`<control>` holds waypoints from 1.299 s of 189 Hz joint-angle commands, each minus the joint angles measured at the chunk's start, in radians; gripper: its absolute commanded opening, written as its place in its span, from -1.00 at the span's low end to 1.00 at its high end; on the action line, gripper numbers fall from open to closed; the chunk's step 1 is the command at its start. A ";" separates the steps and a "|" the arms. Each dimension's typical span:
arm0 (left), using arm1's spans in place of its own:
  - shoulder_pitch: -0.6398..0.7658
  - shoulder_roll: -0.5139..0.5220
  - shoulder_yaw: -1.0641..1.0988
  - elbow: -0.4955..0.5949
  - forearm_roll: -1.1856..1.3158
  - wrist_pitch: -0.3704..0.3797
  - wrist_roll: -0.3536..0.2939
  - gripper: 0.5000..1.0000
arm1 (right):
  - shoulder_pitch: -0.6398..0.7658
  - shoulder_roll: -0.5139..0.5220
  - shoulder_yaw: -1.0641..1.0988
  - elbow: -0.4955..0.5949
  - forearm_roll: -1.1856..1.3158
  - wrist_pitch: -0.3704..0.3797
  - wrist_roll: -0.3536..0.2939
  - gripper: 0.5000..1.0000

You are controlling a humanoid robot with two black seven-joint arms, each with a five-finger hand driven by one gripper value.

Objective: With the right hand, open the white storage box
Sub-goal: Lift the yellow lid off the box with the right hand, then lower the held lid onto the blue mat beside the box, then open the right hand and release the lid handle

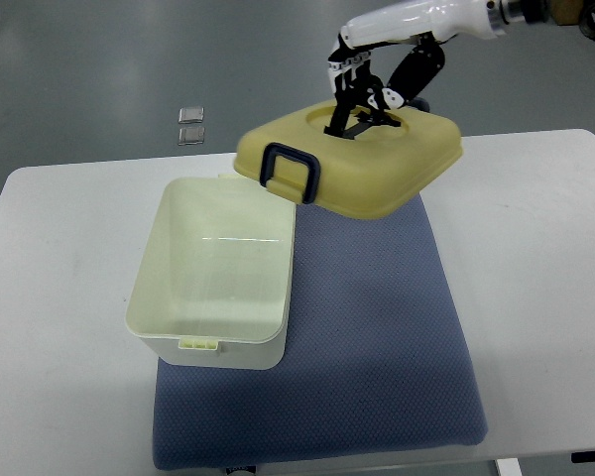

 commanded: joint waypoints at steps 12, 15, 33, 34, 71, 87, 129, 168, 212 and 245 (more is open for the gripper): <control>0.000 0.000 0.002 -0.002 0.002 0.000 0.000 1.00 | -0.089 -0.097 -0.002 -0.002 -0.079 0.002 0.024 -1.00; 0.000 0.000 0.002 0.000 0.002 0.000 0.000 1.00 | -0.097 -0.102 -0.002 -0.002 -0.087 0.002 0.027 -1.00; 0.000 0.000 0.002 0.000 0.000 0.000 0.000 1.00 | -0.158 -0.132 -0.002 -0.002 -0.144 0.002 0.052 -1.00; 0.000 0.000 0.002 0.000 0.000 0.000 0.000 1.00 | -0.158 -0.133 -0.002 -0.002 -0.144 0.002 0.052 -1.00; 0.000 0.000 0.000 -0.002 0.002 0.000 0.000 1.00 | -0.267 -0.125 -0.001 -0.002 -0.153 -0.022 0.058 -1.00; 0.000 0.000 0.000 0.000 0.000 0.000 0.000 1.00 | -0.301 -0.109 -0.001 -0.002 -0.153 -0.046 0.058 -1.00; 0.000 0.000 -0.004 0.003 0.000 0.000 0.000 1.00 | -0.337 -0.062 0.002 0.005 -0.151 -0.071 0.060 -1.00; 0.000 0.000 -0.003 0.003 0.000 0.000 0.000 1.00 | -0.386 -0.019 -0.001 0.063 -0.162 -0.106 0.060 -1.00; 0.000 0.000 -0.001 0.006 0.000 0.000 0.000 1.00 | -0.439 0.012 0.002 0.080 -0.210 -0.108 0.060 -1.00; 0.000 0.000 -0.001 0.005 0.000 0.000 0.000 1.00 | -0.465 0.019 0.002 0.078 -0.210 -0.109 0.060 -1.00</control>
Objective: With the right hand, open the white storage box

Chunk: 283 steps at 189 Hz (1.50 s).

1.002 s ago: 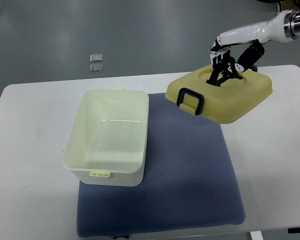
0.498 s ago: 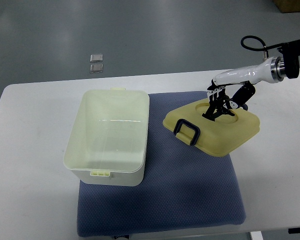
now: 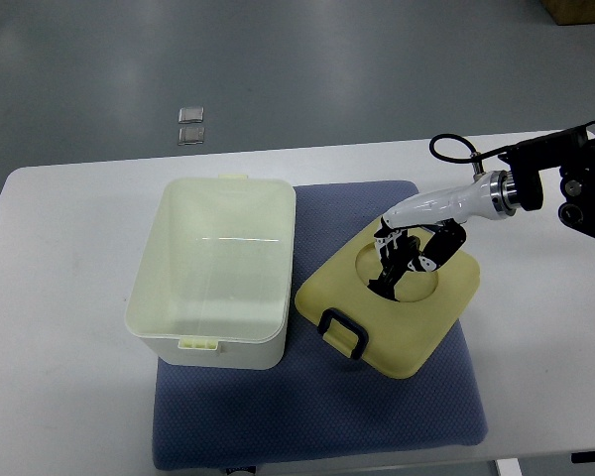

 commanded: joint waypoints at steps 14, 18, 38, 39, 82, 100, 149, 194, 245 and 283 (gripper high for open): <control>0.000 0.000 0.000 -0.003 0.000 0.000 0.000 1.00 | -0.030 0.005 0.002 -0.001 0.003 -0.012 0.000 -1.00; 0.000 0.000 0.000 -0.003 0.000 0.000 0.002 1.00 | -0.033 0.005 0.002 -0.001 0.004 -0.017 0.000 -1.00; 0.000 0.000 0.000 -0.003 0.000 0.000 0.002 1.00 | -0.050 0.005 0.004 -0.002 0.015 -0.026 0.000 0.62; 0.000 0.000 0.000 -0.003 0.000 0.000 0.002 1.00 | -0.050 0.005 0.004 -0.002 0.015 -0.026 0.000 0.62; 0.000 0.000 0.000 -0.003 0.000 0.000 0.002 1.00 | -0.054 0.014 0.056 -0.035 0.055 -0.028 -0.006 0.69; 0.000 0.000 0.000 -0.004 0.000 0.000 0.002 1.00 | -0.054 0.014 0.103 -0.074 0.161 -0.026 -0.011 0.70; 0.000 0.000 0.000 -0.008 0.002 0.000 0.002 1.00 | -0.053 0.033 0.188 -0.252 0.639 -0.024 -0.026 0.70; 0.000 0.000 0.000 -0.009 0.002 0.000 0.002 1.00 | -0.111 0.105 0.286 -0.321 1.317 -0.040 -0.120 0.70; 0.000 0.000 -0.002 -0.008 0.002 0.000 0.002 1.00 | -0.183 0.257 0.349 -0.446 1.830 -0.147 -0.175 0.70; 0.000 0.000 0.001 -0.009 0.002 0.000 0.002 1.00 | -0.248 0.373 0.481 -0.510 1.874 -0.169 -0.170 0.70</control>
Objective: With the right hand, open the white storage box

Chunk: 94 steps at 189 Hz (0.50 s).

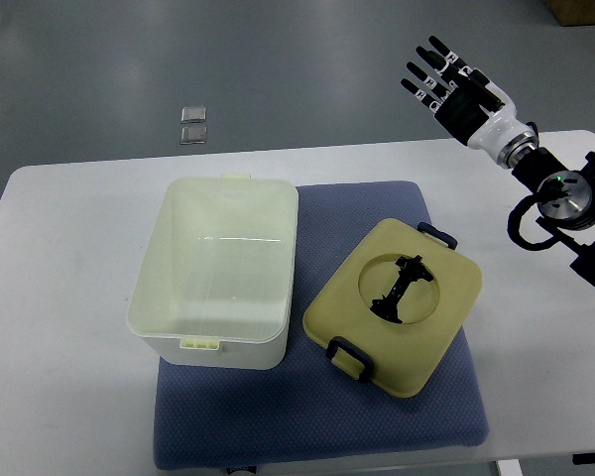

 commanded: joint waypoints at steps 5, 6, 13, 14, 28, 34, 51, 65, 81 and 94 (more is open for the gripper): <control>0.000 0.000 0.002 0.000 0.000 0.000 0.000 1.00 | -0.031 0.059 0.075 -0.039 0.008 -0.004 0.002 0.70; 0.000 0.000 0.002 0.000 0.000 0.000 0.000 1.00 | -0.031 0.059 0.075 -0.039 0.008 -0.004 0.002 0.70; 0.000 0.000 0.002 0.000 0.000 -0.001 0.000 1.00 | -0.039 0.060 0.081 -0.043 0.008 0.001 0.002 0.70; 0.000 0.000 0.002 0.000 0.000 -0.001 0.000 1.00 | -0.039 0.060 0.081 -0.043 0.008 0.001 0.002 0.70; 0.000 0.000 0.002 0.000 0.000 0.000 0.000 1.00 | -0.051 0.063 0.081 -0.045 0.004 0.007 0.002 0.70; 0.000 0.000 0.002 0.000 0.000 -0.001 0.000 1.00 | -0.059 0.063 0.081 -0.045 -0.008 0.012 0.002 0.70; 0.000 0.000 0.002 0.000 0.000 -0.001 0.000 1.00 | -0.074 0.068 0.079 -0.045 -0.018 0.021 0.004 0.70; 0.000 0.000 0.003 0.000 0.000 0.000 0.000 1.00 | -0.077 0.074 0.076 -0.046 -0.018 0.024 0.004 0.70; 0.000 0.000 0.002 0.000 0.000 -0.001 0.000 1.00 | -0.080 0.074 0.071 -0.046 -0.018 0.024 0.004 0.70; 0.000 0.000 0.002 0.000 0.001 -0.001 0.000 1.00 | -0.083 0.074 0.070 -0.046 -0.019 0.022 0.004 0.70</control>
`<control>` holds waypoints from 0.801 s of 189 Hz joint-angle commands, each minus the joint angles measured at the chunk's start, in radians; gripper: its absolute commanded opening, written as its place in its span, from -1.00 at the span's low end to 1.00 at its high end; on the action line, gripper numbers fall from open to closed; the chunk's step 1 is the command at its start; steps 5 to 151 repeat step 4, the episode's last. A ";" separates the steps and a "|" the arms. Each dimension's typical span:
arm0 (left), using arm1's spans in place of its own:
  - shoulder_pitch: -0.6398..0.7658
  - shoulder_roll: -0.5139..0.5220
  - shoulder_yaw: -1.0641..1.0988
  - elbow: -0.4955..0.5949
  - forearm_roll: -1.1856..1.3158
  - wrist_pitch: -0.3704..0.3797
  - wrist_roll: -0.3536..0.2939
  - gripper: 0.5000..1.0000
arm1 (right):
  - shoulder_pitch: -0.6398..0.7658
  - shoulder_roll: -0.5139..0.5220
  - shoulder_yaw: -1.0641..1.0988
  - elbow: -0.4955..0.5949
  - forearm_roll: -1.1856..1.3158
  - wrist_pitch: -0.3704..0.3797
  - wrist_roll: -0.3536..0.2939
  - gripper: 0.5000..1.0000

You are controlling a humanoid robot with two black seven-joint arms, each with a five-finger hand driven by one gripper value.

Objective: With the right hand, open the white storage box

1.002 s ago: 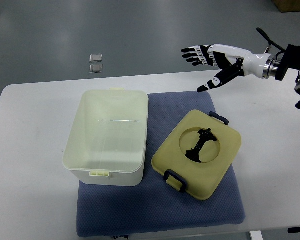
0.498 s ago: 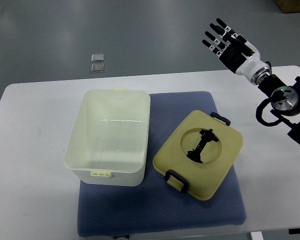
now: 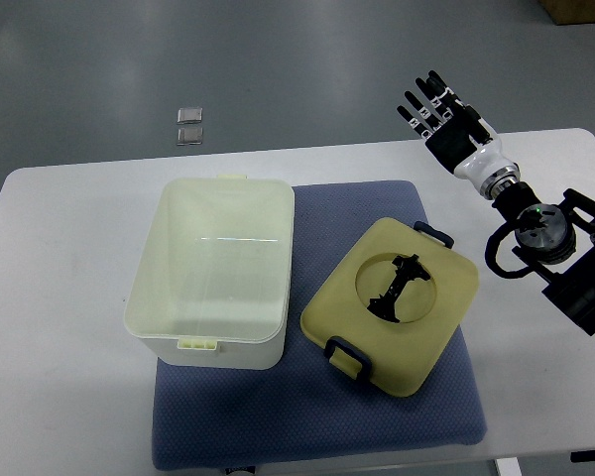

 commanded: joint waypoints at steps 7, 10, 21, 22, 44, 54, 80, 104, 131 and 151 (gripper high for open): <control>0.000 0.000 -0.001 -0.002 0.000 -0.001 0.000 1.00 | -0.004 0.000 -0.006 0.000 -0.002 -0.001 0.000 0.70; 0.000 0.000 -0.001 -0.002 0.000 -0.001 0.000 1.00 | -0.004 0.000 -0.006 0.000 -0.002 -0.001 0.000 0.70; 0.000 0.000 -0.001 -0.002 0.000 -0.001 0.000 1.00 | -0.004 0.000 -0.006 0.000 -0.002 -0.001 0.000 0.70; 0.000 0.000 -0.001 -0.002 0.000 -0.001 0.000 1.00 | -0.004 0.000 -0.006 0.000 -0.002 -0.001 0.000 0.70; 0.000 0.000 -0.001 -0.002 0.000 -0.001 0.000 1.00 | -0.004 0.000 -0.006 0.000 -0.002 -0.001 0.000 0.70; 0.000 0.000 -0.001 -0.002 0.000 -0.001 0.000 1.00 | -0.004 0.000 -0.006 0.000 -0.002 -0.001 0.000 0.70; 0.000 0.000 -0.001 -0.002 0.000 -0.001 0.000 1.00 | -0.004 0.000 -0.006 0.000 -0.002 -0.001 0.000 0.70; 0.000 0.000 -0.001 -0.002 0.000 -0.001 0.000 1.00 | -0.004 0.000 -0.006 0.000 -0.002 -0.001 0.000 0.70; 0.000 0.000 -0.001 -0.002 0.000 -0.001 0.000 1.00 | -0.004 0.000 -0.006 0.000 -0.002 -0.001 0.000 0.70; 0.000 0.000 -0.001 -0.002 0.000 -0.001 0.000 1.00 | -0.004 0.000 -0.006 0.000 -0.002 -0.001 0.000 0.70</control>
